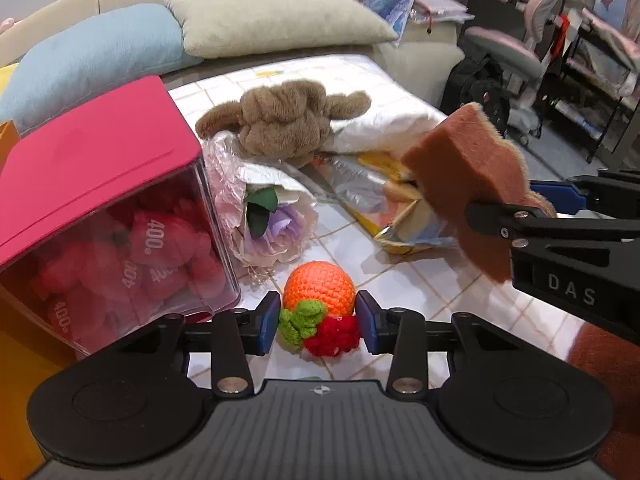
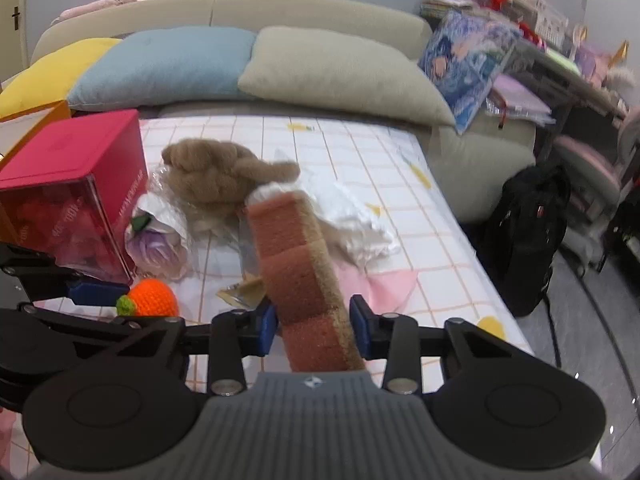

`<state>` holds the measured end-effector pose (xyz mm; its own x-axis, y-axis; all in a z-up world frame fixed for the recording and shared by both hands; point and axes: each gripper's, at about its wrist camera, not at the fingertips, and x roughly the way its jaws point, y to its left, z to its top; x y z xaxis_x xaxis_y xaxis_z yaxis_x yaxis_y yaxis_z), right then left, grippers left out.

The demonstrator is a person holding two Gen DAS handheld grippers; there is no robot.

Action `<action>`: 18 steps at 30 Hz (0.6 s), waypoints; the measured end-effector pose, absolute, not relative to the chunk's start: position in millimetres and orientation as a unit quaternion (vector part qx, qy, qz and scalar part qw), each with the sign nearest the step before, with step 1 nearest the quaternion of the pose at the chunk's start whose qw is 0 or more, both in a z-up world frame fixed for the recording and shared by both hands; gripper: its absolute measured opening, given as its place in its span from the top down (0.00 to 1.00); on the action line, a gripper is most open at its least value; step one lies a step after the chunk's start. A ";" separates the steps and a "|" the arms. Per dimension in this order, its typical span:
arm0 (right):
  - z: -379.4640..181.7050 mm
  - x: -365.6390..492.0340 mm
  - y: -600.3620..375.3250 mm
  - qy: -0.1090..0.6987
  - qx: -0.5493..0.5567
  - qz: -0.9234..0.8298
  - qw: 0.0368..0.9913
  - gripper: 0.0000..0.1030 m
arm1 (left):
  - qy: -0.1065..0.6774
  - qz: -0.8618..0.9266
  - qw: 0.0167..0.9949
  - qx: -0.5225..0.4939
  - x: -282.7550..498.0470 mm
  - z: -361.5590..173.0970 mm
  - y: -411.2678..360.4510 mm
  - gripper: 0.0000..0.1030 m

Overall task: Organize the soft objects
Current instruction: 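Grasp the orange crocheted fruit with the left tool while the right grasps the brown sponge, then carry fruit and sponge into the orange box and release both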

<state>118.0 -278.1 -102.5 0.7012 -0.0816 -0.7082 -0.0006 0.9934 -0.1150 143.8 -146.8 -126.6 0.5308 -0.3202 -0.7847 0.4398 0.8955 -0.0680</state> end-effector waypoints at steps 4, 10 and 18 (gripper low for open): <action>-91.0 108.8 -271.1 0.381 -0.058 -0.004 0.923 0.69 | 0.417 -0.224 0.879 0.054 132.3 -109.7 -137.4 0.55; -76.1 93.0 -265.4 0.404 -0.010 0.022 0.914 0.69 | 0.400 -0.224 0.888 0.033 110.4 -81.7 -116.9 0.55; -59.1 74.4 -241.3 0.416 0.011 0.063 0.907 0.69 | 0.377 -0.219 0.900 0.002 84.8 -47.1 -84.3 0.55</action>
